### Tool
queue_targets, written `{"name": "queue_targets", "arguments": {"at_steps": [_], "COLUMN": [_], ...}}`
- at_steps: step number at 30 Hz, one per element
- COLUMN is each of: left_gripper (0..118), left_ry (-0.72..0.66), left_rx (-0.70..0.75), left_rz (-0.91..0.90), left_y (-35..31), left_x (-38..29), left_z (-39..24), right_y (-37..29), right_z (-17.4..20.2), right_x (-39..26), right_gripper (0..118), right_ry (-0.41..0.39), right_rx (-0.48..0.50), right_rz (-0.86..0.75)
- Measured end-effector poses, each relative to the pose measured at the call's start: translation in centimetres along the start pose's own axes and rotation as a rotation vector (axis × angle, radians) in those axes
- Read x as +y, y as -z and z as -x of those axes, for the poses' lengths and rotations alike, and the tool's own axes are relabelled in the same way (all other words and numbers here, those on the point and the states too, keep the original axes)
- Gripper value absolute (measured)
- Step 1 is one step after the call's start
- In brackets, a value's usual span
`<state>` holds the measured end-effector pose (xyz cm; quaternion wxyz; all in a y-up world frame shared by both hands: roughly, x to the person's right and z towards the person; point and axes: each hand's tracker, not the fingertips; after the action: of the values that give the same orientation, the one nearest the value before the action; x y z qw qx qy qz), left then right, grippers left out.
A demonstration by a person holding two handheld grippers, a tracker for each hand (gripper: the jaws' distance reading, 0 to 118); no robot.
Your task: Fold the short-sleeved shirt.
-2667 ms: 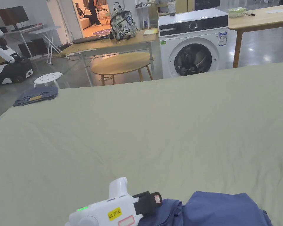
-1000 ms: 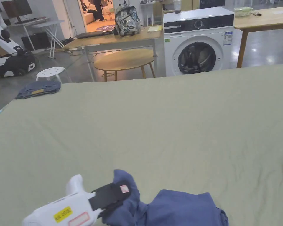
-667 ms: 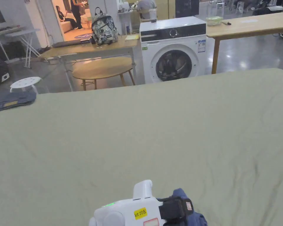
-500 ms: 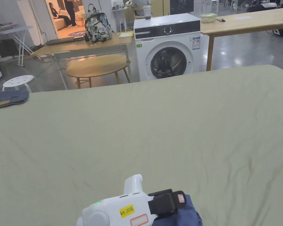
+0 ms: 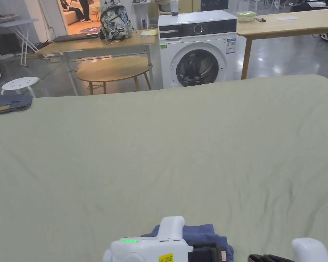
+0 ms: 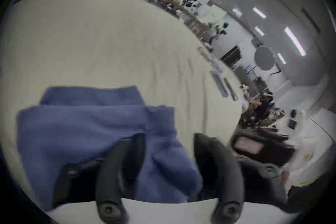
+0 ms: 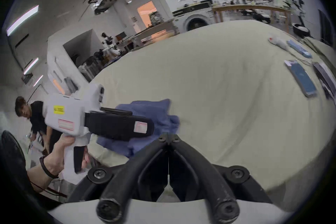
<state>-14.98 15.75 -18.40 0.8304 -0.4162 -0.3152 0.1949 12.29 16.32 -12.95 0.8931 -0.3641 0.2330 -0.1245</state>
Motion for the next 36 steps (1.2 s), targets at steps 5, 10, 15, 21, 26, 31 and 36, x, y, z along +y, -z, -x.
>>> {"name": "queue_targets", "arguments": {"at_steps": [5, 10, 15, 21, 26, 31, 36], "left_gripper": [65, 66, 66, 61, 25, 25, 25], "left_ry": [-0.03, -0.089, -0.248, -0.405, -0.451, -0.403, -0.475], "left_rx": [0.111, 0.255, 0.036, -0.099, -0.117, 0.02, 0.299], "left_rz": [-0.117, -0.106, -0.162, -0.081, -0.152, -0.275, -0.409], "left_y": [-7.8, -11.1, -8.4, -3.4, -5.5, -14.8, -26.1], "left_x": [-1.0, -3.1, -4.2, -4.4, -4.7, -4.0, -3.5], "left_z": [3.7, 7.6, 10.9, 12.7, 13.6, 15.2, 20.8], "right_y": [6.9, 11.1, 10.8, 10.8, 9.7, 7.7, 7.3], "right_z": [2.1, 0.4, 0.5, 0.7, 0.3, -0.3, -0.5], "right_x": [2.0, -0.1, -0.1, 0.2, 0.7, 0.5, -1.4], "right_gripper": [0, 0, 0, 0, 0, 0, 0], "right_ry": [-0.121, -0.174, -0.129, -0.123, -0.07, 0.013, -0.051], "right_rx": [0.008, -0.103, -0.101, -0.111, -0.048, 0.05, 0.009], "right_rz": [0.176, 0.296, 0.311, 0.316, 0.279, 0.248, 0.285]}}
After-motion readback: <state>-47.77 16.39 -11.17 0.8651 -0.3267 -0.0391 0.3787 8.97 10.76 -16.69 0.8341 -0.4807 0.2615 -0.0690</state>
